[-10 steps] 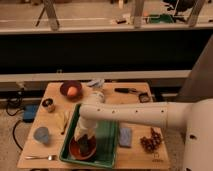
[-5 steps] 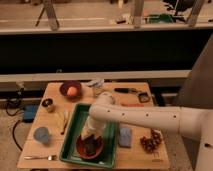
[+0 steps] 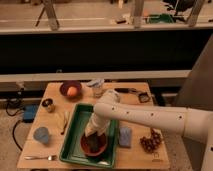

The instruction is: Wipe tray with eraser

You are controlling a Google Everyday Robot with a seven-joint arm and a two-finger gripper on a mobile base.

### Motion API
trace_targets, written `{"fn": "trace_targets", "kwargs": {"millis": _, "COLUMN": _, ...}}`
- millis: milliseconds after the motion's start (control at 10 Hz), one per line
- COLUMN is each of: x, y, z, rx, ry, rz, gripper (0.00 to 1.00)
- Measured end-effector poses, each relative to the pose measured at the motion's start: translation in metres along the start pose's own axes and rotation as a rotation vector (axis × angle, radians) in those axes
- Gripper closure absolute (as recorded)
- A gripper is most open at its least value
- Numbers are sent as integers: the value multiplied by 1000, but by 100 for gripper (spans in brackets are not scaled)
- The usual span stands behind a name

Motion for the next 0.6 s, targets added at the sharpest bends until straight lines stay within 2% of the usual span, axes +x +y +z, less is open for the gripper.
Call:
{"fn": "trace_targets", "kwargs": {"millis": 300, "x": 2, "y": -28, "z": -43, "rx": -6, "ry": 16, "rz": -33, "gripper": 100}}
{"fn": "trace_targets", "kwargs": {"millis": 600, "x": 17, "y": -32, "z": -68, "rx": -12, "ry": 45, "rz": -22, "gripper": 100}}
